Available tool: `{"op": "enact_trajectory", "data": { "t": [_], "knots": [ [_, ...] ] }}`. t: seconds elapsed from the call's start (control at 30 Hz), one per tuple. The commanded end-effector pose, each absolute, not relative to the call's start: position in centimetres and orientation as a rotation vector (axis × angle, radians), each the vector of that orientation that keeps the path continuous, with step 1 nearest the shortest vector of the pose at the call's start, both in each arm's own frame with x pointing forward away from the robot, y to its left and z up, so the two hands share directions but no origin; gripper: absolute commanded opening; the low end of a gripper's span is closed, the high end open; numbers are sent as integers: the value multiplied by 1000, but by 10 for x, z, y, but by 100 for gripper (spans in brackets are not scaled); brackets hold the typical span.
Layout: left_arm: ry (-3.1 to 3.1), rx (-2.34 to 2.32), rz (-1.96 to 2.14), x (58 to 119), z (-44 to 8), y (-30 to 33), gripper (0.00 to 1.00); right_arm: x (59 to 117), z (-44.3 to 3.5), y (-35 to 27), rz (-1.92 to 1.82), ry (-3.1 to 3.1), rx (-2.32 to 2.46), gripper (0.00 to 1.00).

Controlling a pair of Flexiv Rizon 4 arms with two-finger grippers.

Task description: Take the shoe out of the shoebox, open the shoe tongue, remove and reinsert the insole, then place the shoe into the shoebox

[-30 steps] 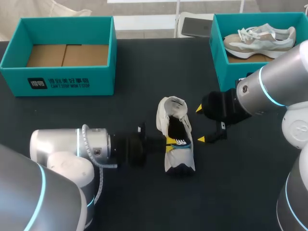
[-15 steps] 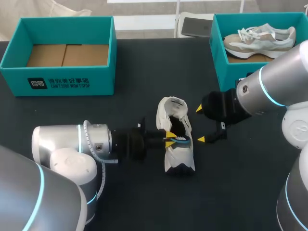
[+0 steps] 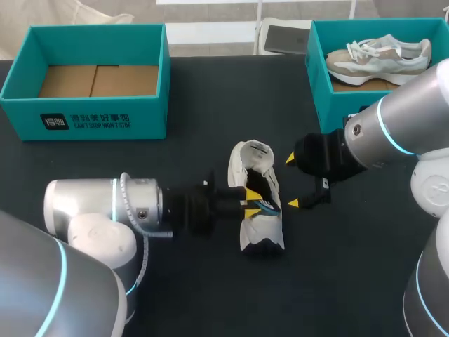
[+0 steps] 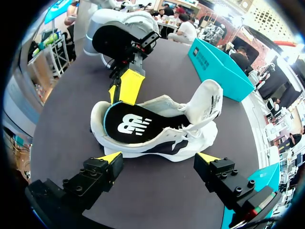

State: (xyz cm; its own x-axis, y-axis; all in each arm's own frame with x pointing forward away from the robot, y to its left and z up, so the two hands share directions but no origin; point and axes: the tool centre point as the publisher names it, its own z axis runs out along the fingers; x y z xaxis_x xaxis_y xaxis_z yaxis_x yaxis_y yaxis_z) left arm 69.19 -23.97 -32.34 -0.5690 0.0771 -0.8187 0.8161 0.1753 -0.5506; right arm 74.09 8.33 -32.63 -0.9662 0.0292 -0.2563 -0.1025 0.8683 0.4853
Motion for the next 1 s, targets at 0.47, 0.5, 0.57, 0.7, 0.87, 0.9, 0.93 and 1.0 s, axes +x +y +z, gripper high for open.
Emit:
{"op": "enact_trajectory", "data": {
  "t": [0.47,0.5,0.57,0.7,0.87,0.9,0.93,1.0],
  "knots": [
    [1901,825,-1439,697,-353,-237,0,740,-327,85,737,2785,-53,100],
    [1901,823,-1438,696,-351,-235,0,740,-327,85,737,2785,-53,100],
    [1894,818,-1443,693,-345,-234,11,740,-327,85,737,2785,-53,100],
    [1875,830,-1449,687,-329,-229,48,740,-327,85,737,2785,-53,100],
    [1847,834,-1454,685,-308,-223,51,740,-327,85,737,2785,-53,100],
    [1841,832,-1458,685,-304,-222,53,740,-327,85,737,2785,-53,100],
    [1835,834,-1458,685,-300,-222,53,740,-327,85,737,2785,-53,100],
    [1822,835,-1463,685,-293,-222,54,740,-327,85,737,2785,-53,100]
  ]
}}
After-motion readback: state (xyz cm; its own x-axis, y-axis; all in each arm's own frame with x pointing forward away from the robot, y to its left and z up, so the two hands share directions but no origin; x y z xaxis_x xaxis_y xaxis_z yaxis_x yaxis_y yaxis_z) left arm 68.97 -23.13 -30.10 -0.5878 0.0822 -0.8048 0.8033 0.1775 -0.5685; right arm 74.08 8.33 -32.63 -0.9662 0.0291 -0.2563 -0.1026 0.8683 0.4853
